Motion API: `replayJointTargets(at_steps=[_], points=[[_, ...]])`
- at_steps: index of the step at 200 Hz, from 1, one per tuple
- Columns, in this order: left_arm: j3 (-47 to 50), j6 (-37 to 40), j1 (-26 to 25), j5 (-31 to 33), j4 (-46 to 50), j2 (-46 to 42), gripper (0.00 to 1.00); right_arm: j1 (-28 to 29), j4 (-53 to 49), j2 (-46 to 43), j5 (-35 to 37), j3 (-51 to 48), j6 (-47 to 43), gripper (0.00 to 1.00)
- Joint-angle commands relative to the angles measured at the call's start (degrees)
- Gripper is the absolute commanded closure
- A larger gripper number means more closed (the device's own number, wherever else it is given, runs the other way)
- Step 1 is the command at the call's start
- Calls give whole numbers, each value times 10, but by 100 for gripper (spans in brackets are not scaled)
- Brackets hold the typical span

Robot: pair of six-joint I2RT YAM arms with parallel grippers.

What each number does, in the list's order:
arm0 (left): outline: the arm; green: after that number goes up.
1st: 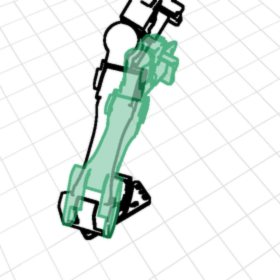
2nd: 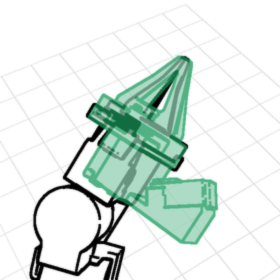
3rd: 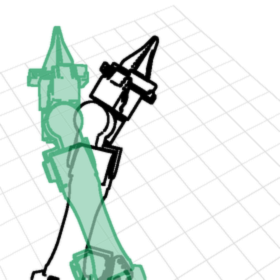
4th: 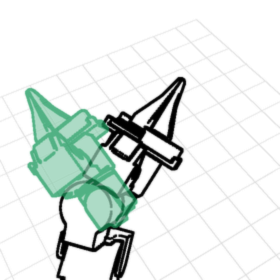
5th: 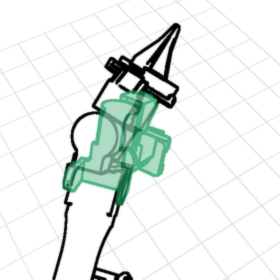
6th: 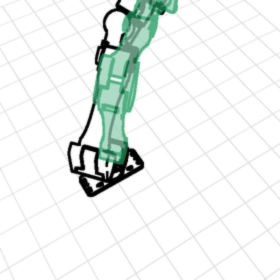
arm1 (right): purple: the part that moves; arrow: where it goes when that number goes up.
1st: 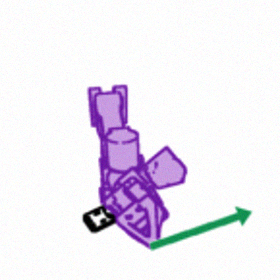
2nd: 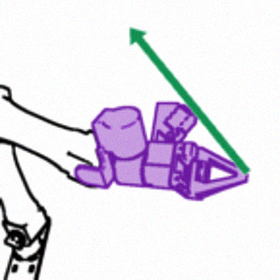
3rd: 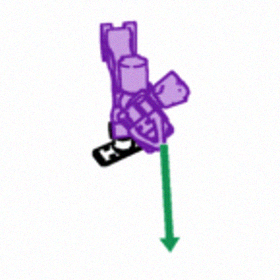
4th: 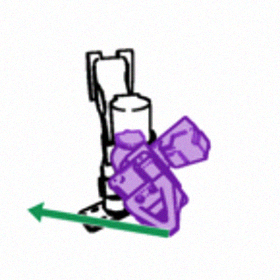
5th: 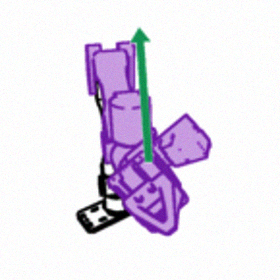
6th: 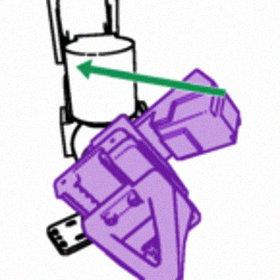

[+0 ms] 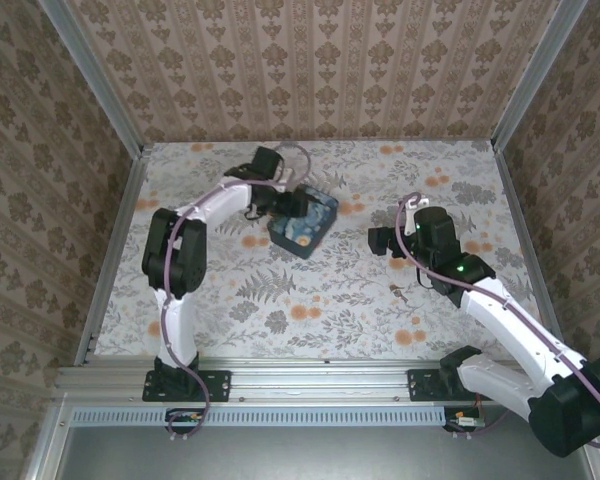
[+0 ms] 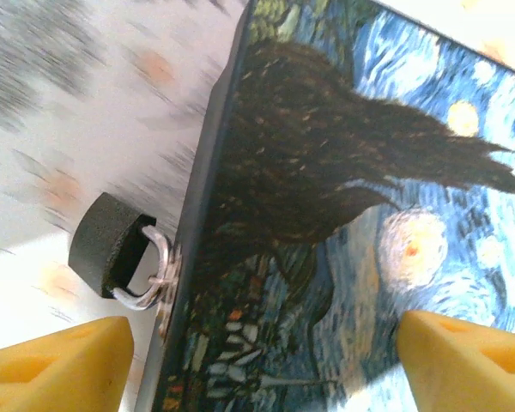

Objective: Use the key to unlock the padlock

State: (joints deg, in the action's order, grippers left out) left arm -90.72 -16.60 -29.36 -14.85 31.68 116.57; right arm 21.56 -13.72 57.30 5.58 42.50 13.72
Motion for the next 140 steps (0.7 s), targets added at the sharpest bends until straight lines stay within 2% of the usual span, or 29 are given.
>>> replayJointTargets(at_steps=[1,32,69,106,140], points=[[52,-80,-51,40,16,-26,13,3,3,5,-9,-15,44,0],[74,-124,-67,27,-8,-65,10,3,64,63,-59,-24,122,0],[77,-98,-46,11,18,-112,9,4,114,152,-89,-7,203,0],[124,-85,2,-51,5,-168,9,6,216,261,-139,10,259,0],[174,-33,12,-125,-8,-210,9,13,268,358,-180,74,271,0]])
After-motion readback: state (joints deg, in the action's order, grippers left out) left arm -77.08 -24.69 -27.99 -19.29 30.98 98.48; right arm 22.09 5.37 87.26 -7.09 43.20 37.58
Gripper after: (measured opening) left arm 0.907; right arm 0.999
